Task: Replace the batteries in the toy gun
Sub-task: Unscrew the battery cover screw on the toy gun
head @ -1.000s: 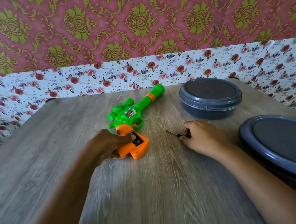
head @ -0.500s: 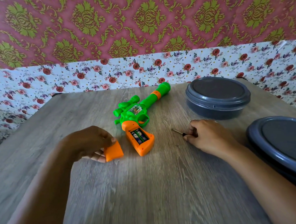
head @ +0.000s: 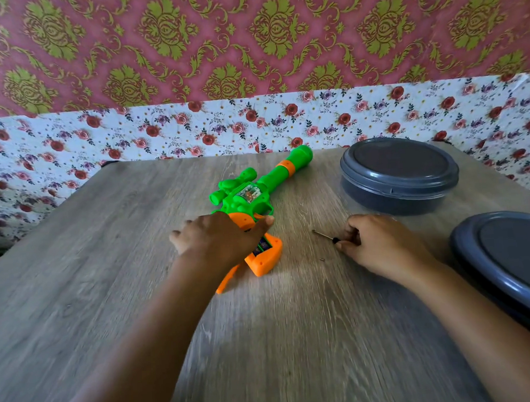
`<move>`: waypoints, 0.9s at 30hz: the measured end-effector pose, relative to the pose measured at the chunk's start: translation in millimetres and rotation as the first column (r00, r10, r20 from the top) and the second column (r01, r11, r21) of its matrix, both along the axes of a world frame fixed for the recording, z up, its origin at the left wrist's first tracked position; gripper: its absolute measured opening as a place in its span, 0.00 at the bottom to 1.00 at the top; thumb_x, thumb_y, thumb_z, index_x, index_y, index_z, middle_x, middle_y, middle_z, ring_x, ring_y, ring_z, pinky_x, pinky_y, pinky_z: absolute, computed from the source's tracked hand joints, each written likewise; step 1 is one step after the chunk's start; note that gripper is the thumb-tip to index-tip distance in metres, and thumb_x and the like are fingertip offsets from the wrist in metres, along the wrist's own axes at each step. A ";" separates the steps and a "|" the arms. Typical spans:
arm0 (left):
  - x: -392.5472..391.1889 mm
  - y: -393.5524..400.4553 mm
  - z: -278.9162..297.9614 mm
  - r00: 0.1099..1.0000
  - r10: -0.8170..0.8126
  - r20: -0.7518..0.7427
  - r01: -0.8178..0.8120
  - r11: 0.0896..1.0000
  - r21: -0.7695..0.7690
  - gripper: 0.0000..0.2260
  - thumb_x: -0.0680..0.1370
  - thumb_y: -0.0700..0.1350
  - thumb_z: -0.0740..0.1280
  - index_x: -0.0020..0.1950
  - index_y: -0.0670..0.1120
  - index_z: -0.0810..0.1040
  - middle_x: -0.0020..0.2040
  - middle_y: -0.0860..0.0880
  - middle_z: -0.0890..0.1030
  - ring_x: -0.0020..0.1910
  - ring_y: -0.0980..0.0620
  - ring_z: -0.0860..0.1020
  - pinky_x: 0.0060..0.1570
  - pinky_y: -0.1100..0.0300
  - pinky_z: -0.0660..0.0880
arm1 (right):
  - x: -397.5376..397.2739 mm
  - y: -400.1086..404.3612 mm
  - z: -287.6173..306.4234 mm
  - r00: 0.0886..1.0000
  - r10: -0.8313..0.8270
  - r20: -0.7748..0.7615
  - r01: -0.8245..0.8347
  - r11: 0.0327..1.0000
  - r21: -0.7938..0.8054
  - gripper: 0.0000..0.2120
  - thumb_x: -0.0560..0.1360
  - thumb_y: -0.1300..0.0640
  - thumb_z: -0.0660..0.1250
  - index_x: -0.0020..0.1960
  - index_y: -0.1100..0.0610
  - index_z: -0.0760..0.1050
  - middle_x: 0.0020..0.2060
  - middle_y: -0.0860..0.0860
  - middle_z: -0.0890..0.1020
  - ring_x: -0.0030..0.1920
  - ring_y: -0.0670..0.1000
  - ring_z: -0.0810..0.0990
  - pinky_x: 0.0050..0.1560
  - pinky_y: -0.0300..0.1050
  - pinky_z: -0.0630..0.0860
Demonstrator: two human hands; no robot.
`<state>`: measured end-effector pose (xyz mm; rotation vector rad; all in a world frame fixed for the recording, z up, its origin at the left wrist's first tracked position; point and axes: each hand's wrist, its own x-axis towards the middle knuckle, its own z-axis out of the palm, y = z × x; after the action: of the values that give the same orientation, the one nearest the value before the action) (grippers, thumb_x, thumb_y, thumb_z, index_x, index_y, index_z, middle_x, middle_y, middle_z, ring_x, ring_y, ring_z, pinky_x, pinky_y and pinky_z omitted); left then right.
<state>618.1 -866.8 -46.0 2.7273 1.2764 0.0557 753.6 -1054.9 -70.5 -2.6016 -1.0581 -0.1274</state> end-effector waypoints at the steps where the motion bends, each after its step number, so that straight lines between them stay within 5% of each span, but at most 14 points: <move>1: 2.8 -0.9 -1.3 1.000 -0.006 -0.013 0.006 1.000 -0.002 0.45 0.60 0.80 0.47 0.53 0.43 0.75 0.51 0.43 0.78 0.55 0.42 0.76 0.54 0.50 0.72 | -0.2 -0.2 0.3 1.000 -0.002 -0.002 0.002 1.000 -0.001 0.10 0.72 0.47 0.67 0.38 0.51 0.71 0.37 0.48 0.77 0.40 0.52 0.75 0.39 0.45 0.71; 7: 17.3 10.4 -10.6 1.000 -0.011 0.017 0.012 0.993 -0.116 0.36 0.65 0.75 0.56 0.52 0.45 0.76 0.47 0.45 0.76 0.53 0.45 0.77 0.42 0.58 0.68 | -2.2 0.7 1.3 1.000 -0.024 -0.009 0.024 1.000 0.001 0.08 0.71 0.48 0.67 0.41 0.53 0.76 0.39 0.48 0.79 0.42 0.53 0.78 0.44 0.49 0.76; 11: 17.9 10.6 -13.2 0.997 -0.013 0.077 0.021 0.995 -0.100 0.30 0.70 0.70 0.58 0.52 0.45 0.76 0.51 0.44 0.78 0.55 0.44 0.76 0.43 0.58 0.67 | -3.7 0.6 2.0 1.000 -0.013 -0.005 0.013 1.000 -0.005 0.08 0.73 0.50 0.66 0.42 0.55 0.76 0.40 0.50 0.79 0.42 0.52 0.77 0.43 0.48 0.75; 15: 14.3 9.3 -12.7 0.954 0.034 0.298 0.015 0.986 -0.163 0.24 0.69 0.63 0.66 0.46 0.42 0.73 0.50 0.39 0.78 0.52 0.40 0.77 0.42 0.54 0.70 | -5.0 1.9 3.9 1.000 -0.001 -0.006 0.002 0.998 0.058 0.08 0.75 0.52 0.63 0.43 0.57 0.75 0.40 0.51 0.79 0.43 0.53 0.78 0.40 0.46 0.72; 18: 16.8 13.7 -13.8 0.872 0.071 0.485 0.044 0.974 -0.223 0.22 0.68 0.57 0.71 0.48 0.41 0.72 0.45 0.38 0.78 0.44 0.40 0.77 0.32 0.55 0.69 | -8.1 4.7 6.8 1.000 -0.012 -0.018 0.015 0.973 0.229 0.04 0.74 0.56 0.66 0.43 0.57 0.74 0.35 0.48 0.77 0.38 0.50 0.75 0.36 0.42 0.65; 22: 17.4 15.9 -23.4 0.737 0.103 0.668 0.195 0.914 -0.357 0.20 0.69 0.49 0.73 0.52 0.43 0.66 0.46 0.47 0.77 0.43 0.47 0.77 0.39 0.54 0.74 | -12.8 8.4 10.5 0.954 0.132 -0.270 0.061 0.794 0.605 0.05 0.71 0.64 0.69 0.39 0.56 0.76 0.31 0.48 0.78 0.31 0.45 0.74 0.34 0.33 0.67; 24: 16.6 14.3 -26.9 0.624 0.190 0.758 0.328 0.817 -0.475 0.18 0.74 0.48 0.69 0.57 0.42 0.68 0.47 0.45 0.80 0.42 0.48 0.82 0.44 0.48 0.80 | -17.8 12.1 13.5 0.833 0.336 -0.440 0.159 0.617 0.771 0.07 0.71 0.68 0.68 0.40 0.58 0.78 0.29 0.47 0.77 0.29 0.43 0.72 0.34 0.35 0.68; 27: 15.5 9.9 -25.5 0.484 0.377 0.790 0.446 0.671 -0.593 0.14 0.81 0.52 0.55 0.59 0.43 0.67 0.45 0.45 0.80 0.36 0.50 0.82 0.36 0.56 0.80 | -26.0 25.2 19.3 0.697 0.531 -0.482 0.242 0.458 0.855 0.06 0.73 0.68 0.65 0.43 0.60 0.78 0.30 0.49 0.76 0.30 0.46 0.71 0.33 0.36 0.71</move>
<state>633.7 -856.9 -71.5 1.5130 0.6307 0.6868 727.7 -1029.8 -51.2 -1.3105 -0.6268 0.2979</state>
